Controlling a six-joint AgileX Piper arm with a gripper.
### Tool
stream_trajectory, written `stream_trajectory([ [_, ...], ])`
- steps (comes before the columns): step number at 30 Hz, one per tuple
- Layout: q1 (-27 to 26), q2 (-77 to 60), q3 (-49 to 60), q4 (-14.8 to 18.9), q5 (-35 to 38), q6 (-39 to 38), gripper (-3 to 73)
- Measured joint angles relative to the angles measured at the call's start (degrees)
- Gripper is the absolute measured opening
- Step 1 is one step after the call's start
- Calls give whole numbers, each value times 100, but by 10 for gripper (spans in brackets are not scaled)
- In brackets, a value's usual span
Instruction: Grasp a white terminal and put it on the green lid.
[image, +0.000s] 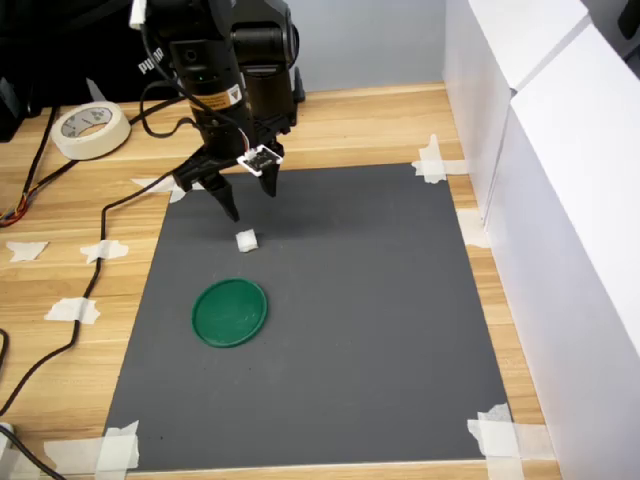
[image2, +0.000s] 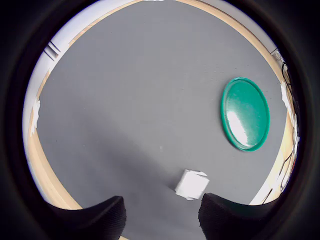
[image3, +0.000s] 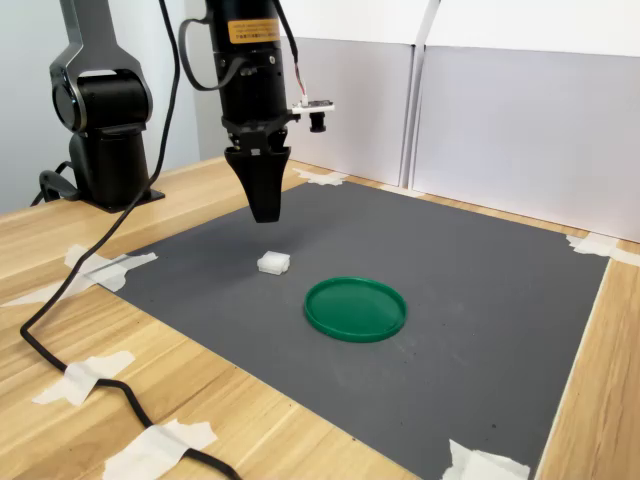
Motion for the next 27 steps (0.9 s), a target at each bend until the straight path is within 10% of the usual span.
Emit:
stream_trajectory([
  [27, 22, 365, -18, -361, -83, 745, 622],
])
